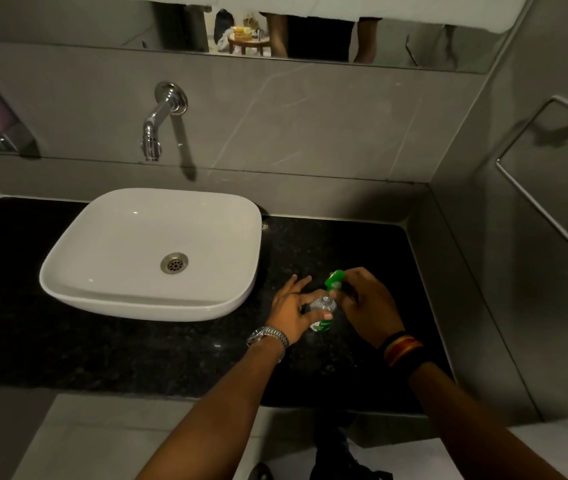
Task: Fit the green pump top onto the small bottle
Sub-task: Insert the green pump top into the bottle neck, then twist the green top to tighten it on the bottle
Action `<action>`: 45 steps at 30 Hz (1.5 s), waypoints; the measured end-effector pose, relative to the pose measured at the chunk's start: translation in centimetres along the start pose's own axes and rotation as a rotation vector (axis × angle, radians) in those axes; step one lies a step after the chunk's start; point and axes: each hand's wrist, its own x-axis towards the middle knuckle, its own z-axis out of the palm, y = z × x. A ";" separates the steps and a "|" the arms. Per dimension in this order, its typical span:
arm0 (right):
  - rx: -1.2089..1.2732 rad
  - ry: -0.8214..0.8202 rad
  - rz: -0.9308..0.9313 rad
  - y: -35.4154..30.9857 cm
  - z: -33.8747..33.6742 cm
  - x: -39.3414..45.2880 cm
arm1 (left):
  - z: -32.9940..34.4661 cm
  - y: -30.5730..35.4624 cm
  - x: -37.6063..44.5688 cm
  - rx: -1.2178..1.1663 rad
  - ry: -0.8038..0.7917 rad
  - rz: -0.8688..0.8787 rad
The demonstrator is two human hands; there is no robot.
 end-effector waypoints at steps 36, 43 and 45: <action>0.336 -0.083 0.163 2.1 2.8 0.2 | 0.2 -0.2 0.2 0.124 0.028 0.025; 0.145 0.043 0.296 1.2 3.0 1.0 | 0.2 -0.4 0.3 0.127 0.034 0.039; 0.136 0.032 0.299 1.1 3.1 0.6 | 0.2 -0.4 0.3 0.125 0.038 0.035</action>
